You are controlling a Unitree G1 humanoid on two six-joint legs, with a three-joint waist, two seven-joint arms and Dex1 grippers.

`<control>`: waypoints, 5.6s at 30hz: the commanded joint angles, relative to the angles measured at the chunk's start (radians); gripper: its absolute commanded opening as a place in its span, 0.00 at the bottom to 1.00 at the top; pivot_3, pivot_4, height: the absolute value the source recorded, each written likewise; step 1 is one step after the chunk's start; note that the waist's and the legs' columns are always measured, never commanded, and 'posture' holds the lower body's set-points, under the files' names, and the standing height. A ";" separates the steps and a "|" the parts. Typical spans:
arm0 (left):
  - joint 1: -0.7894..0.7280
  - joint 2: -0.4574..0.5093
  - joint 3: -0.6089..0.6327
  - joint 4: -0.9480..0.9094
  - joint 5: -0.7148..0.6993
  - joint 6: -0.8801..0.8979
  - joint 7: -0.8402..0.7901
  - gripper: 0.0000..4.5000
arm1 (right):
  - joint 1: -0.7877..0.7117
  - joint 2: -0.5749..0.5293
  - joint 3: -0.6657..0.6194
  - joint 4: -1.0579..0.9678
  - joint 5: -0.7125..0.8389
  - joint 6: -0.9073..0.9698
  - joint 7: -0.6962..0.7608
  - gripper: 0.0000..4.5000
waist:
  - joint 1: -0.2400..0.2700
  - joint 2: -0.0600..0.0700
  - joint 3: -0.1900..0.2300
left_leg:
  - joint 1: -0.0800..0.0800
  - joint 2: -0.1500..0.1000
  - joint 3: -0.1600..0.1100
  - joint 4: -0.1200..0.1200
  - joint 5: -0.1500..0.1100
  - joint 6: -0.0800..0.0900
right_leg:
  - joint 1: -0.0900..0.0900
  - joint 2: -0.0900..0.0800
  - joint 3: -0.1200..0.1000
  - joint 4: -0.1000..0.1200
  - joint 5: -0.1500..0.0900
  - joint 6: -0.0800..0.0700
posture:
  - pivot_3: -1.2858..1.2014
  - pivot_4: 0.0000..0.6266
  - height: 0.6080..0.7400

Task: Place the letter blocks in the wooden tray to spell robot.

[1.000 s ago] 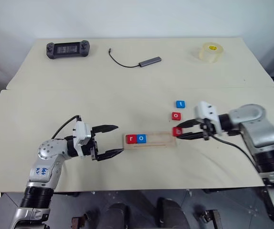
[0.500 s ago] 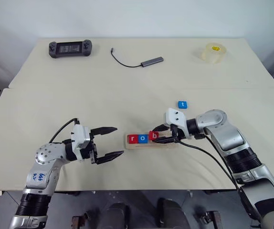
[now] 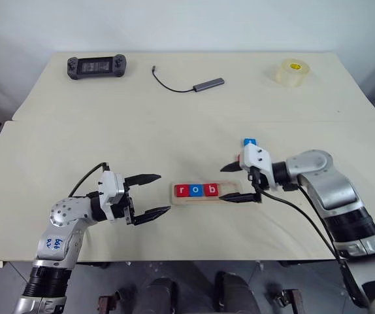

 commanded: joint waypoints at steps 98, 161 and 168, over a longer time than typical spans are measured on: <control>0.002 -0.027 0.012 -0.014 0.015 -0.014 0.077 1.00 | -0.005 0.302 -0.270 -0.238 0.086 0.663 -0.983 1.00 | -0.002 0.001 0.000 | 0.000 0.000 0.001 -0.003 0.000 0.000 | -0.003 0.000 0.002 0.002 0.000 0.000 | 0.52 0.24 1.00; -0.003 0.019 0.029 -0.089 -0.030 0.034 -0.017 1.00 | -0.074 -0.211 0.014 0.493 -0.156 -0.703 0.199 0.83 | -0.001 -0.003 0.001 | 0.000 0.002 0.006 -0.002 0.001 0.001 | -0.004 0.000 0.003 0.000 0.000 0.001 | 0.52 0.24 1.00; 0.017 0.035 0.041 -0.121 -0.038 0.052 0.001 1.00 | -0.156 -0.217 0.073 0.647 -0.216 -0.794 0.282 0.83 | 0.000 -0.003 0.001 | 0.002 0.001 0.000 0.001 0.000 0.000 | 0.005 0.000 -0.002 -0.006 0.001 0.001 | 0.52 0.24 1.00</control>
